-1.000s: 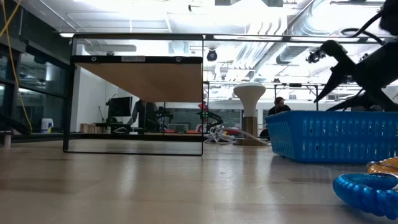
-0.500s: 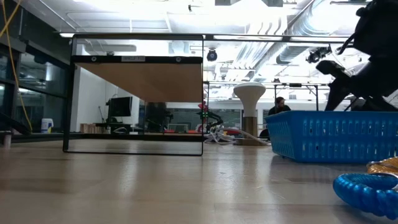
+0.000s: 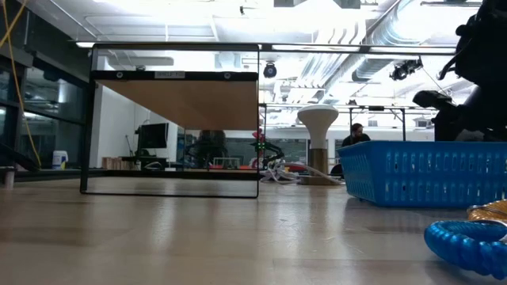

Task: Pick & Place Office Desk Supplies
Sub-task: Put the bottom yellow crayon box into the blue bin

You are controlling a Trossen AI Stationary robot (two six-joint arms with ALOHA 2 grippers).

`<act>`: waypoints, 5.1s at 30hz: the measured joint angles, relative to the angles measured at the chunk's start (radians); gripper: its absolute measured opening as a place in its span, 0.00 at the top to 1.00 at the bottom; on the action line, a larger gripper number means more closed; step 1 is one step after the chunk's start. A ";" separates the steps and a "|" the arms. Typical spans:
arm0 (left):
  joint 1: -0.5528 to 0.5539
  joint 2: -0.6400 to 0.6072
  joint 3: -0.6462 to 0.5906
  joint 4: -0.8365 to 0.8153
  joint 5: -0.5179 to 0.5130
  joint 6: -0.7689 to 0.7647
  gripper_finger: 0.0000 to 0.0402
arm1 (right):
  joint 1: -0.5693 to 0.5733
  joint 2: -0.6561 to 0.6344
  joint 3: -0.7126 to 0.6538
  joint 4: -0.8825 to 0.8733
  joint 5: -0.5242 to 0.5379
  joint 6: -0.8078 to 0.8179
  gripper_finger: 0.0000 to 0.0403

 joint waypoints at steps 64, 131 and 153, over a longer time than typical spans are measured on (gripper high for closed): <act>0.000 0.000 0.000 0.000 0.000 0.000 0.81 | -0.260 0.000 0.000 0.075 -0.084 -0.654 0.72; 0.000 0.000 0.000 0.011 0.000 0.000 0.81 | -0.251 -0.273 -0.001 0.153 0.208 -1.474 0.72; 0.000 0.000 0.000 0.011 0.000 0.000 0.81 | -0.800 -0.292 0.147 0.573 -0.305 -2.534 0.72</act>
